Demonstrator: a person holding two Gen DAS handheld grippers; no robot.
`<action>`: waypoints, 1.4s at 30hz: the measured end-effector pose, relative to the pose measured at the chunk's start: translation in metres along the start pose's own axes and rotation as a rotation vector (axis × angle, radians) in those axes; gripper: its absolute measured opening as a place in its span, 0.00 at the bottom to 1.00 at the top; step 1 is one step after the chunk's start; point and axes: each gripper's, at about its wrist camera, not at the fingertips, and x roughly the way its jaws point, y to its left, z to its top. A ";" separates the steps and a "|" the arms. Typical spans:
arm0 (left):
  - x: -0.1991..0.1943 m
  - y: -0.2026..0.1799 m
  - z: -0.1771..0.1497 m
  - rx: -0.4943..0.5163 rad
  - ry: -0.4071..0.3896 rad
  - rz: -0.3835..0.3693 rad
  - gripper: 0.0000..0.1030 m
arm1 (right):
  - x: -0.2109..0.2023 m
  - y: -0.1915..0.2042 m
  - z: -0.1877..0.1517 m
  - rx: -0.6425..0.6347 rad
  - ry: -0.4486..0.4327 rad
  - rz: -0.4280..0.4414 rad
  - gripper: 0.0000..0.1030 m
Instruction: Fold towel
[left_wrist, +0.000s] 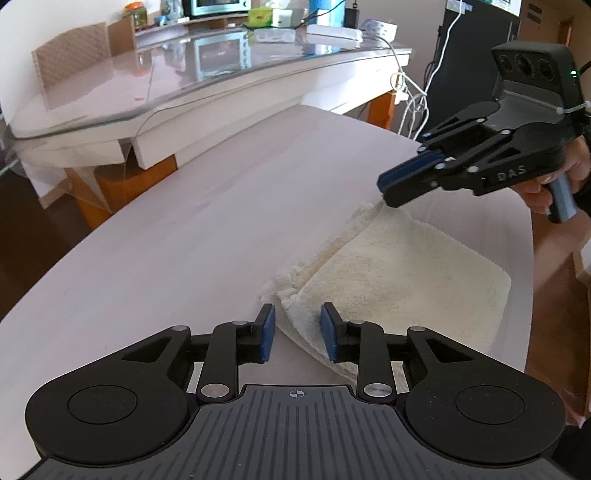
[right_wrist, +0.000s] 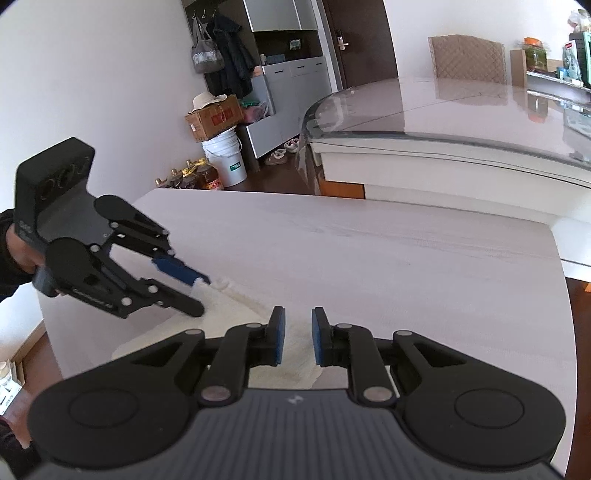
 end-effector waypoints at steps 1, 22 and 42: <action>0.000 0.000 0.000 0.001 -0.001 0.001 0.30 | -0.001 0.002 -0.001 0.003 -0.002 0.001 0.18; -0.015 -0.009 -0.012 0.005 -0.036 0.076 0.44 | -0.031 0.056 -0.050 0.116 -0.052 -0.054 0.30; -0.032 -0.073 -0.045 0.107 -0.089 -0.085 0.40 | 0.004 0.080 -0.059 -0.085 -0.004 -0.243 0.29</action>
